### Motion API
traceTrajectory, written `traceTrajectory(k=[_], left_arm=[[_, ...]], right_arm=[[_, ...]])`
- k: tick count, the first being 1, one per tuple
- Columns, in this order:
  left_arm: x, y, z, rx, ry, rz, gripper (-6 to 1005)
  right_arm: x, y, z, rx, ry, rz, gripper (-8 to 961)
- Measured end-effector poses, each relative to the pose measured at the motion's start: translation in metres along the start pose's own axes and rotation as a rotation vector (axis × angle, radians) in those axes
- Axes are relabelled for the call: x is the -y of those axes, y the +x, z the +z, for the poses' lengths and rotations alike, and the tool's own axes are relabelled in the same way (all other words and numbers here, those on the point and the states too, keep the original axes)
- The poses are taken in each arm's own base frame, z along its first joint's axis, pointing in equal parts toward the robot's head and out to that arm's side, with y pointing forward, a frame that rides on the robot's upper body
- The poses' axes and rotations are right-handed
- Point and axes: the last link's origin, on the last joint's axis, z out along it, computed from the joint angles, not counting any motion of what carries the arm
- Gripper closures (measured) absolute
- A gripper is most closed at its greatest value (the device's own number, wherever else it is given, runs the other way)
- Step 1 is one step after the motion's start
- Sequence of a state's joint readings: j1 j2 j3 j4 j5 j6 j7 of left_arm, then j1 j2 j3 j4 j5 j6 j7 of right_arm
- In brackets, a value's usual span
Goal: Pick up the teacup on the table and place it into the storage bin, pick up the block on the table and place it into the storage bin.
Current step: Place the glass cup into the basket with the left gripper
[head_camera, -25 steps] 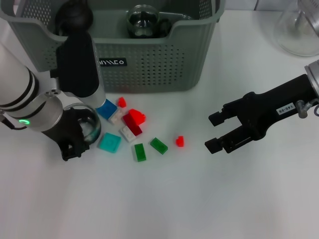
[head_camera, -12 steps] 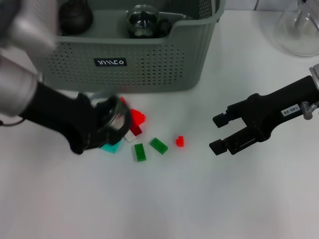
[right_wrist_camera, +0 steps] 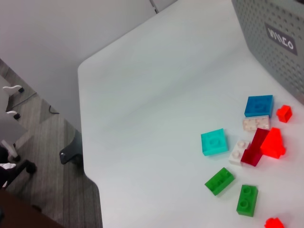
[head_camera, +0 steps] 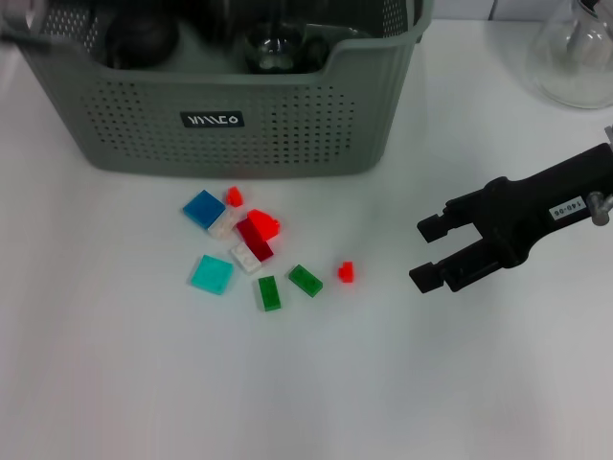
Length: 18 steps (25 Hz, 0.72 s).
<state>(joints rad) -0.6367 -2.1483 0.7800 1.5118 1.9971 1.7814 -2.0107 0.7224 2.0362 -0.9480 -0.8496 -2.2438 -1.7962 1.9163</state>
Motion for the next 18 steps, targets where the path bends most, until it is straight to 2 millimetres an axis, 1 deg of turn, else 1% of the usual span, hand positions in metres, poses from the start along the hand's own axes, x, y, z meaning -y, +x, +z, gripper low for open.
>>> traceTrajectory(k=[4, 5, 6, 9, 11, 12, 18], left_arm=[[0.052, 0.023, 0.013, 0.038, 0.205, -0.115, 949], [0.056, 0.024, 0.014, 0.046, 0.215, -0.127, 949], [0.069, 0.027, 0.022, 0.077, 0.242, -0.169, 949], [0.095, 0.024, 0.040, 0.174, 0.309, -0.244, 952], [0.106, 0.019, 0.051, 0.229, 0.351, -0.267, 954], [0.111, 0.016, 0.060, 0.269, 0.371, -0.276, 955], [0.122, 0.003, 0.094, 0.423, 0.427, -0.265, 958]], right_arm=[[0.001, -0.004, -0.001, 0.002, 0.006, 0.011, 37], [0.001, -0.005, -0.001, 0.002, 0.007, 0.014, 37], [0.001, -0.006, -0.001, 0.002, 0.008, 0.017, 37], [0.001, -0.009, -0.001, 0.001, 0.009, 0.024, 36], [0.001, -0.010, -0.001, -0.002, 0.009, 0.025, 36], [0.001, -0.011, -0.001, -0.003, 0.009, 0.025, 36], [0.002, -0.012, -0.004, -0.006, 0.018, 0.021, 36]])
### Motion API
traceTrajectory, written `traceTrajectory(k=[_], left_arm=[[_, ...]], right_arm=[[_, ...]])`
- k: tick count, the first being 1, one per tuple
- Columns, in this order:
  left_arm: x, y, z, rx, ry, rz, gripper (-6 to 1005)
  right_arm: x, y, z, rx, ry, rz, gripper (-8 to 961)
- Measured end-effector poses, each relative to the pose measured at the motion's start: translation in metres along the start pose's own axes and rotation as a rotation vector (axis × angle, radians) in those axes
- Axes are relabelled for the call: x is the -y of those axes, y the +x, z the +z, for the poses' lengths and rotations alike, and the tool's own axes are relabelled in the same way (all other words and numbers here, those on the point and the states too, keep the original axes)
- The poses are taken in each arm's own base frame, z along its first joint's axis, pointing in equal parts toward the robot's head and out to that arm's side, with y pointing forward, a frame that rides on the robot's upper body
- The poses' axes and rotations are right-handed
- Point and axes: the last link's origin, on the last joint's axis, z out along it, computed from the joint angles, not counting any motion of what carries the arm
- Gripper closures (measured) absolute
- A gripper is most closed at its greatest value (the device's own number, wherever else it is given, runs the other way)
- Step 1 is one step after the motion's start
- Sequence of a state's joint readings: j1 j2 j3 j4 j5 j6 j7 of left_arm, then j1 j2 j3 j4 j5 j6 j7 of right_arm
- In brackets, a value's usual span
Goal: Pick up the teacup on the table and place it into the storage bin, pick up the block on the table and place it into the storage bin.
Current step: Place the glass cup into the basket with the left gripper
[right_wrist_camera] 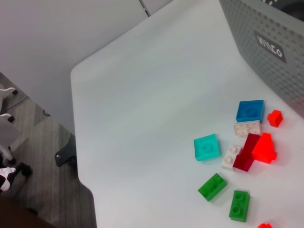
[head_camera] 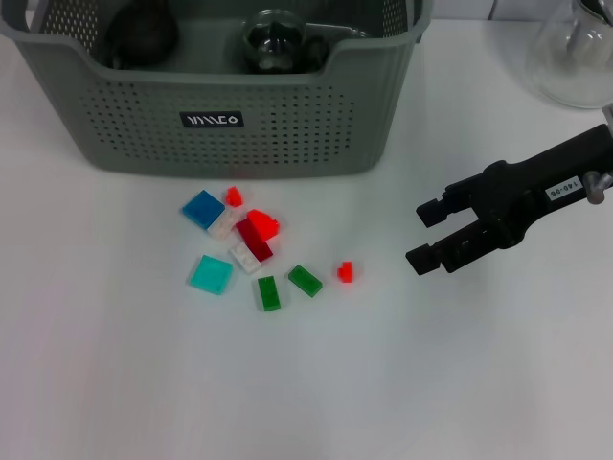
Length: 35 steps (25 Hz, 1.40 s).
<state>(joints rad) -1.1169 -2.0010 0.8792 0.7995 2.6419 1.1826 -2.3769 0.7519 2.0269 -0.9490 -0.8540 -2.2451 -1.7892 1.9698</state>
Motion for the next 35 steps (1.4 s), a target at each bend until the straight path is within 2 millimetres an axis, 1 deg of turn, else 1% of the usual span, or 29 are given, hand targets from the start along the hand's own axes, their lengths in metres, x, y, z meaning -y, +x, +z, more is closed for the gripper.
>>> traceTrajectory(k=[2, 3, 6, 18, 27, 35], left_arm=[[0.000, -0.001, 0.009, 0.031, 0.046, 0.009, 958], [0.000, -0.003, 0.018, 0.059, 0.090, 0.016, 958], [-0.001, -0.005, 0.023, 0.075, 0.101, 0.017, 959], [-0.012, -0.027, 0.050, 0.113, 0.119, 0.021, 959], [-0.018, -0.040, 0.060, 0.152, 0.136, 0.049, 958], [-0.024, -0.043, 0.064, 0.166, 0.131, 0.075, 956]], right_arm=[[0.001, -0.001, -0.001, -0.001, 0.001, 0.000, 36], [0.001, -0.001, -0.001, -0.003, 0.001, -0.001, 37], [0.001, -0.001, -0.001, -0.003, 0.002, -0.002, 37], [0.001, -0.001, 0.003, -0.004, -0.001, -0.009, 36], [0.000, -0.001, 0.004, -0.001, -0.004, -0.011, 37], [0.000, 0.001, 0.004, -0.001, -0.004, -0.007, 36]])
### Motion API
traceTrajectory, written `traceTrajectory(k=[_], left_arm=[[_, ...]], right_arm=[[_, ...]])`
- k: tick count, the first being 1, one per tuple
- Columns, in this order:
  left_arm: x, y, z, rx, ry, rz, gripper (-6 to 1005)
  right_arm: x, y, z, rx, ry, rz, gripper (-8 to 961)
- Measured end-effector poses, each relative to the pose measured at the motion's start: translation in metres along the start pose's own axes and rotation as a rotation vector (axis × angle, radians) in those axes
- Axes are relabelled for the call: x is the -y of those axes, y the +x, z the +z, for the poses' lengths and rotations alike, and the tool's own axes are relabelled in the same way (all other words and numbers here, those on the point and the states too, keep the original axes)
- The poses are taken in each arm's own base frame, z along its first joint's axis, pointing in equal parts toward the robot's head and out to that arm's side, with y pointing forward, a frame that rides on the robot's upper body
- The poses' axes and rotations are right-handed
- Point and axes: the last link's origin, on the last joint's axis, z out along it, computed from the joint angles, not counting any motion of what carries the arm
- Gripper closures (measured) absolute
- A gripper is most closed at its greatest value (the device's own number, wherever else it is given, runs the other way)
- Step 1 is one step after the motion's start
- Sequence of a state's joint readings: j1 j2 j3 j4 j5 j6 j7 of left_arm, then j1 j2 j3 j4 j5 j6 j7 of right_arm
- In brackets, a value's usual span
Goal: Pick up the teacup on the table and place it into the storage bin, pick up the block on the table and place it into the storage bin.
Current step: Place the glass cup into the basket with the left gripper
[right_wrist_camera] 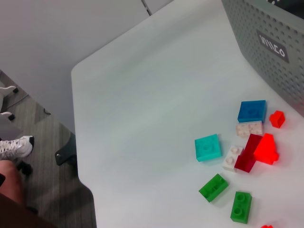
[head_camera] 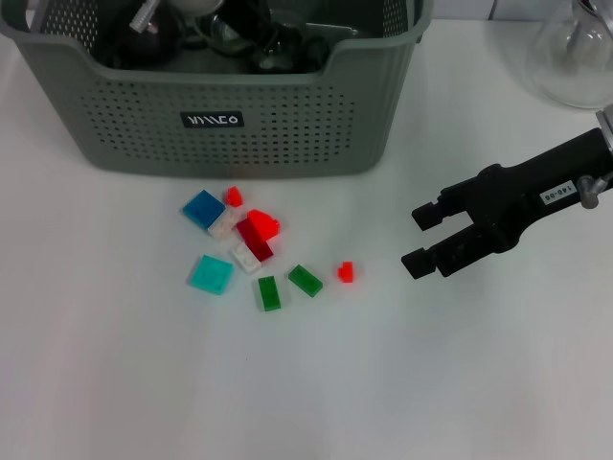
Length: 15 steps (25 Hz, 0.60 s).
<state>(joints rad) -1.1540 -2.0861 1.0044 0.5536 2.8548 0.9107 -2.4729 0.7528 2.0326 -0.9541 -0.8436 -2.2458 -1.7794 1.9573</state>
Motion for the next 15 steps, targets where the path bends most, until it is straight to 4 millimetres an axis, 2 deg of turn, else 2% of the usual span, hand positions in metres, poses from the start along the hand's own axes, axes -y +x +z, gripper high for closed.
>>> traceTrajectory(k=[7, 12, 15], left_arm=[[-0.0033, -0.0025, 0.0021, 0.011, 0.008, 0.024, 954], [0.0000, -0.0036, 0.0001, -0.013, 0.021, 0.013, 863], [0.0020, -0.0040, -0.0020, -0.027, 0.028, 0.007, 743]], right_arm=[[-0.0003, 0.0008, -0.0001, -0.001, -0.002, 0.002, 37], [-0.0009, 0.0009, -0.0001, -0.002, -0.006, 0.001, 36], [-0.0009, 0.0008, -0.0001, -0.002, -0.006, 0.001, 36]])
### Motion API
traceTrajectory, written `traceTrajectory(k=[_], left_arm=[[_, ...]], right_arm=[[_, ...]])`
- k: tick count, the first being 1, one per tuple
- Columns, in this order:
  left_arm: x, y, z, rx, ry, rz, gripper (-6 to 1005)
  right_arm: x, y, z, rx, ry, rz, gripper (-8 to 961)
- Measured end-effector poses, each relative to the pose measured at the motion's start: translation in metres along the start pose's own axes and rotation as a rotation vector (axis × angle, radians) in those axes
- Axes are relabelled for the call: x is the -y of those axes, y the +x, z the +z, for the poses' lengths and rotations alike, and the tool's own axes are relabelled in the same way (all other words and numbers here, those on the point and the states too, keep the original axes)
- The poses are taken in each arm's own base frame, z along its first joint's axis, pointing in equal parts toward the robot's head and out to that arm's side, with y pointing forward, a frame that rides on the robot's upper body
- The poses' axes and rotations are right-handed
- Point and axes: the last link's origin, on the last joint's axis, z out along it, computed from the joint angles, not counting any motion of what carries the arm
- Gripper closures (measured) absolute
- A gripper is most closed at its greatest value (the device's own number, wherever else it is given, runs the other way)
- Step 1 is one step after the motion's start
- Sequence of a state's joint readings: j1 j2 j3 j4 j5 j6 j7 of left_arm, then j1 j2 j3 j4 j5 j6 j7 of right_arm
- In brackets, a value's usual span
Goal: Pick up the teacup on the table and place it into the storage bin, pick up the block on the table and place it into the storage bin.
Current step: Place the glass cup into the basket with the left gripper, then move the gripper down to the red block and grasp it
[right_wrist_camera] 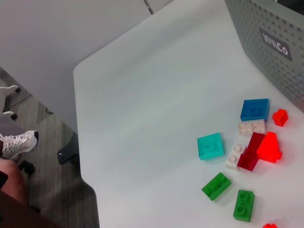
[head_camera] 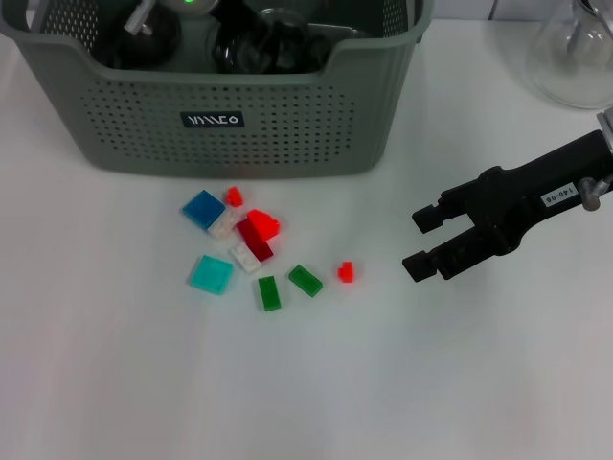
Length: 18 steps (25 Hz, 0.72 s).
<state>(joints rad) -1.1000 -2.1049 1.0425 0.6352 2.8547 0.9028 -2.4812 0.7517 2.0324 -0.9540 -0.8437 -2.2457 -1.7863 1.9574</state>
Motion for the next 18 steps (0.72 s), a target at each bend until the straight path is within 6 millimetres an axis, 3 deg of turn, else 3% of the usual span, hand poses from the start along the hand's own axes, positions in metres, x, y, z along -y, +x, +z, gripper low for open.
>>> traceTrajectory(k=[3, 7, 16, 18], left_arm=[[0.005, 0.001, -0.006, -0.016, 0.005, -0.011, 622], [0.018, 0.006, -0.028, -0.084, 0.014, -0.056, 482], [0.040, 0.016, -0.107, -0.343, -0.003, -0.150, 177], [0.042, 0.013, -0.130, -0.426, -0.040, -0.173, 161]], right_arm=[[0.000, 0.000, 0.000, 0.000, -0.001, 0.000, 37], [0.000, 0.000, 0.000, 0.000, 0.000, -0.001, 37], [0.001, 0.002, -0.004, -0.004, 0.006, -0.039, 36], [0.001, 0.002, -0.004, -0.008, 0.006, -0.051, 36]])
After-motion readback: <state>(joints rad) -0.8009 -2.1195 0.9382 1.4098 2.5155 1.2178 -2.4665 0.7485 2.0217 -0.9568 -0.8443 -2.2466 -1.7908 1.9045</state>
